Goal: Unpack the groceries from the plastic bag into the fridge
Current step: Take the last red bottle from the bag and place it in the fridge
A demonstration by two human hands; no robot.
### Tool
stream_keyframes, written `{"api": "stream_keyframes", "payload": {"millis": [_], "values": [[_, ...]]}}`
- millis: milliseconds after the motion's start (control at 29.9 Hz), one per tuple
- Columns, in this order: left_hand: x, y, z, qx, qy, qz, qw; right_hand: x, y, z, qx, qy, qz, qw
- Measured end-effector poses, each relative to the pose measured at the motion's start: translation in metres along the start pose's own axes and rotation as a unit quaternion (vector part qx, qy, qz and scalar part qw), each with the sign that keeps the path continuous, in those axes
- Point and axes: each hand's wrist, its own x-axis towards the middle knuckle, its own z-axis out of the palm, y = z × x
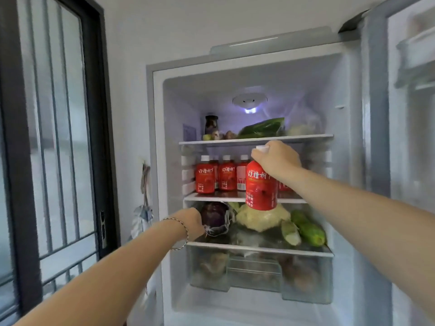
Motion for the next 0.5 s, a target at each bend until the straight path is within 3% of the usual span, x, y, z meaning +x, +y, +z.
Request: {"api": "stream_keyframes", "payload": {"millis": [334,401,501], "values": [[0.116,-0.037,0.018,-0.004,-0.003,0.033,0.999,0.09,0.011,0.124,-0.041,-0.025,0.022,0.999],[0.13,-0.041,0.026,-0.012,-0.008,0.049,0.999,0.099,0.019,0.134,-0.03,-0.088,0.042,0.995],[0.145,-0.045,0.04,-0.027,-0.026,0.065,0.997,0.093,0.037,0.141,0.061,-0.29,0.124,0.947]]}}
